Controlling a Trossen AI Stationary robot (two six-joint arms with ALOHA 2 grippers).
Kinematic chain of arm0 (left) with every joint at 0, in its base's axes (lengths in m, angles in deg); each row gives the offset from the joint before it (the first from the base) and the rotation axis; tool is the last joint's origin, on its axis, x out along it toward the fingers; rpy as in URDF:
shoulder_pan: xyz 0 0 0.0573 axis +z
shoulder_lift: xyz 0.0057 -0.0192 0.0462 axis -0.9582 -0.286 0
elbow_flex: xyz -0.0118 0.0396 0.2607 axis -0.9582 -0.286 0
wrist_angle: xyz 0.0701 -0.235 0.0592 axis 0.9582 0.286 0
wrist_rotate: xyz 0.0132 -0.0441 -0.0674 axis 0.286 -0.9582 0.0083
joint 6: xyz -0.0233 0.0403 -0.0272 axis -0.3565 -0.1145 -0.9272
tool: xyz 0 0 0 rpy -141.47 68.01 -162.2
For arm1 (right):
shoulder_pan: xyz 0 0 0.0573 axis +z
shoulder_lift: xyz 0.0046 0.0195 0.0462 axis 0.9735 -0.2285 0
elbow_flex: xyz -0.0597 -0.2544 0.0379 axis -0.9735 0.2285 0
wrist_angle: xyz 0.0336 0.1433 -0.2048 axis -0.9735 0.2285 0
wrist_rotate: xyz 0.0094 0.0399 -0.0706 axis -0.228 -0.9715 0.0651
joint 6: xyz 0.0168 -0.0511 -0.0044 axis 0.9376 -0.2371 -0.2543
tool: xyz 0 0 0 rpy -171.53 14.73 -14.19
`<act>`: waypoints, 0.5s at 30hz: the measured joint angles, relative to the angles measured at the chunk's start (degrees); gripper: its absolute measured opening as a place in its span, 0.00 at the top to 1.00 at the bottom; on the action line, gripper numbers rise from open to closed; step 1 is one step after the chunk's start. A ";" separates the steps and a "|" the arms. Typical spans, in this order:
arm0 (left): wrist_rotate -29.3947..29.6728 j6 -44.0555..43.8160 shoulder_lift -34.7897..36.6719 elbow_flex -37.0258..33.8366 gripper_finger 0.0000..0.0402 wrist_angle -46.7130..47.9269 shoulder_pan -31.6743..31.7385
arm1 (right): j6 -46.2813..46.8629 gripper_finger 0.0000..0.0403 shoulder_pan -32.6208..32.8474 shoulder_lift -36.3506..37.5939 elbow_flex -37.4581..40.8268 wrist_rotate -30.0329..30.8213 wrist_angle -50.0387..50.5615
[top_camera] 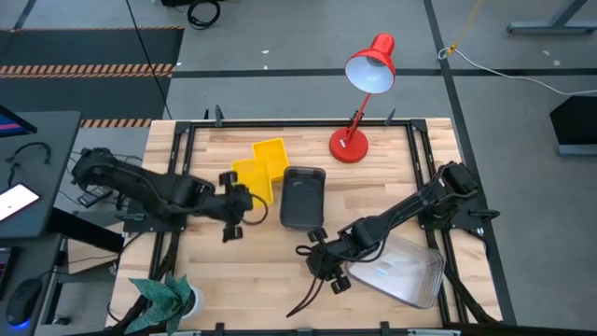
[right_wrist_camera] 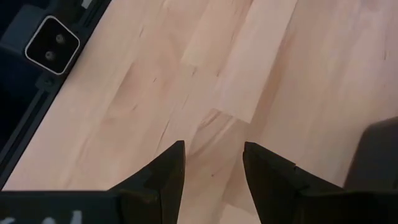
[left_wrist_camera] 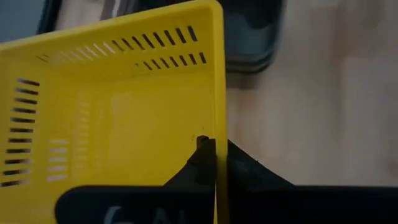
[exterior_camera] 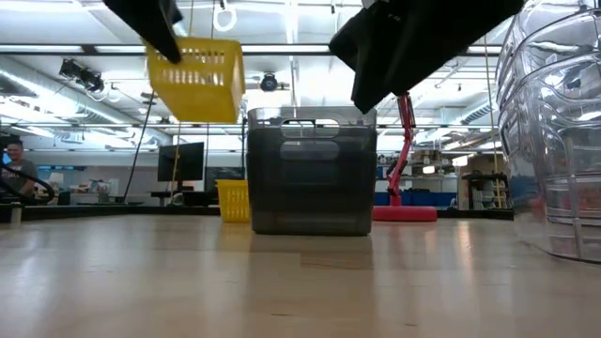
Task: Stack baskets by color
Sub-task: Stack the right yellow bin on the yellow bin
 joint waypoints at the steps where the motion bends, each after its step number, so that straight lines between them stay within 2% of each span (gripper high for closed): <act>1: 0.06 2.62 -0.42 -0.03 0.98 0.12 1.27 | 0.26 0.58 0.22 0.00 0.09 0.21 0.09; 5: 1.58 6.64 -0.58 -1.66 0.98 -1.03 8.01 | 0.61 0.58 1.63 0.18 0.10 1.69 0.15; 8: -0.09 9.46 -0.58 -4.16 0.98 -4.80 13.65 | 0.62 0.58 2.72 0.79 0.12 3.83 -0.35; 15: -4.14 16.04 -0.65 -14.05 0.98 -21.66 22.23 | 1.50 0.58 4.51 1.14 0.09 8.17 -3.05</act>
